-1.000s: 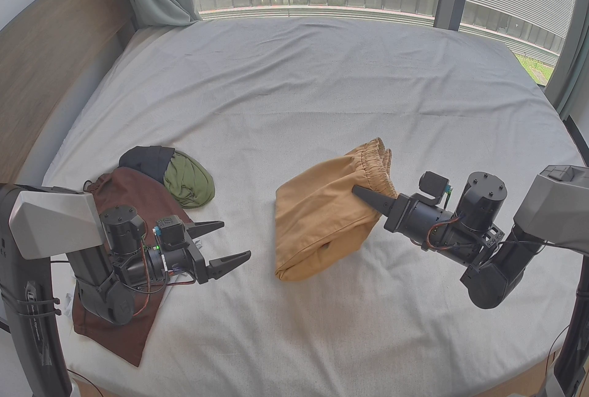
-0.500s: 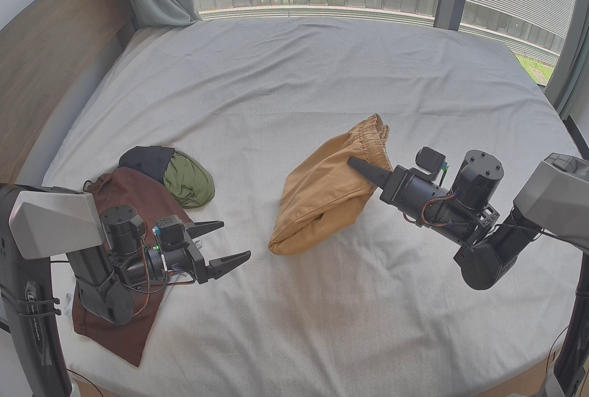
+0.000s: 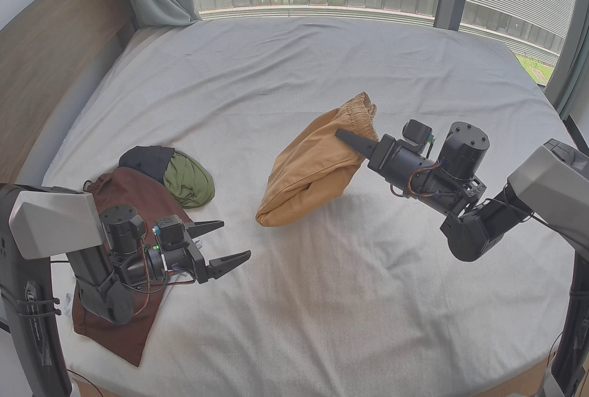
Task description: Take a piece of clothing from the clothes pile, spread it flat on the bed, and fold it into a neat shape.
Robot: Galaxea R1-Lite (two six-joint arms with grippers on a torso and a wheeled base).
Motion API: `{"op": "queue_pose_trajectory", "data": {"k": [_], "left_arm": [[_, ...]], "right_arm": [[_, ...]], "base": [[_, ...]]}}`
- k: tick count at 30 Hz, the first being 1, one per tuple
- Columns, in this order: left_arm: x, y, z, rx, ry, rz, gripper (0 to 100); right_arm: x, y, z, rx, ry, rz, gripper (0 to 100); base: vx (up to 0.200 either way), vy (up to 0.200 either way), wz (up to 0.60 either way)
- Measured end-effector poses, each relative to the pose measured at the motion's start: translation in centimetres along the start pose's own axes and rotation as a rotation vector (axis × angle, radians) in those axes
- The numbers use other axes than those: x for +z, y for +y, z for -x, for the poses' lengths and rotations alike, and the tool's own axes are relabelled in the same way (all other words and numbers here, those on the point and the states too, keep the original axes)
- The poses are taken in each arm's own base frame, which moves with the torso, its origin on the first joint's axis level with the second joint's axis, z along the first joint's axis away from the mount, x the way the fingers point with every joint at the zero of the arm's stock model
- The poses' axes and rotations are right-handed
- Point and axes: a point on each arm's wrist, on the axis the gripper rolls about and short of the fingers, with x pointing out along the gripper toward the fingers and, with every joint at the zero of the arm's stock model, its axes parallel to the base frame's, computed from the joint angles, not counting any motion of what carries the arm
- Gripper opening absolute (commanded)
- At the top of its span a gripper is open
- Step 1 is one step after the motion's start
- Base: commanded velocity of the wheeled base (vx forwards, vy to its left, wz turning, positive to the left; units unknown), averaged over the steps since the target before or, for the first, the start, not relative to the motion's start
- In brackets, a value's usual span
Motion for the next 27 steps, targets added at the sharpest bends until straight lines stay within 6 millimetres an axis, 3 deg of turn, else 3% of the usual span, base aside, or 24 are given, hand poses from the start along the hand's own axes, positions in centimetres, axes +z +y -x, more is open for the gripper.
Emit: {"op": "queue_pose_trajectory", "data": {"k": [17, 27], "left_arm": [[0.0, 0.0, 0.0, 0.0, -0.001, 0.001, 100], [0.0, 0.1, 0.0, 0.001, -0.003, 0.001, 100]], "right_arm": [[4.1, -2.4, -5.1, -0.003, -0.044, 0.007, 0], [2.9, -6.9, -5.9, -0.061, -0.033, -0.028, 0]], "base": [[0.0, 0.0, 0.0], [0.0, 0.0, 0.0]]}}
